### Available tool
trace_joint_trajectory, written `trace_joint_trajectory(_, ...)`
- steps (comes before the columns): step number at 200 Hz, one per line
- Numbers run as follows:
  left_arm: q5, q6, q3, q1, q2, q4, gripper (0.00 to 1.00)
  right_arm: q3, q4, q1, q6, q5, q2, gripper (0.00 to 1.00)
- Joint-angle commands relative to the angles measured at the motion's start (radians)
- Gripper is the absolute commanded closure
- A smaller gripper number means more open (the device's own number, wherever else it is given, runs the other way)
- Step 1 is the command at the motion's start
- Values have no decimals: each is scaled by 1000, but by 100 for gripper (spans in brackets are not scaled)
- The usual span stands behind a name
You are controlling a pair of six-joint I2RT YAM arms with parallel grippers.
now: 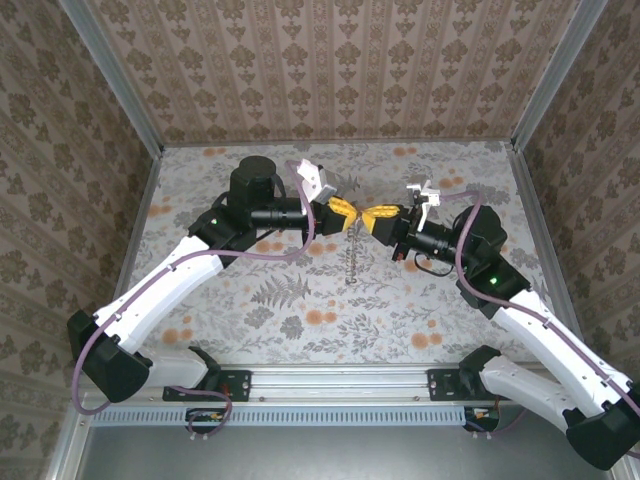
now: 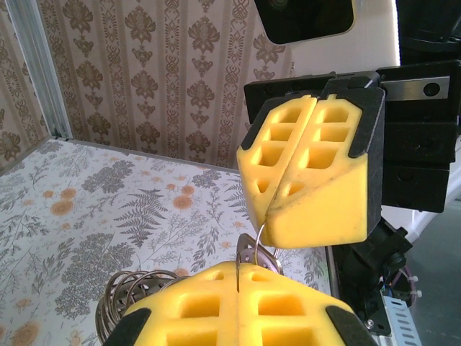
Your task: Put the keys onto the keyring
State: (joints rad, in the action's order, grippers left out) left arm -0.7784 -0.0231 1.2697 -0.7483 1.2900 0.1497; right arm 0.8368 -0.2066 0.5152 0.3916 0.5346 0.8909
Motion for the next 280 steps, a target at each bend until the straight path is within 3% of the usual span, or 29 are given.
trace_joint_trajectory(1,-22,-10,37,-14,-15,-46,100,25,-26,6,-19,-3,13,100)
trace_joint_trajectory(130,-11,-7,11,-15,-58,-70,100,-33,49,-25,-54,-91,2,100)
trace_joint_trajectory(280,-9,-15,15,-16,-28,-62,100,34,4,-24,17,18,-26,100)
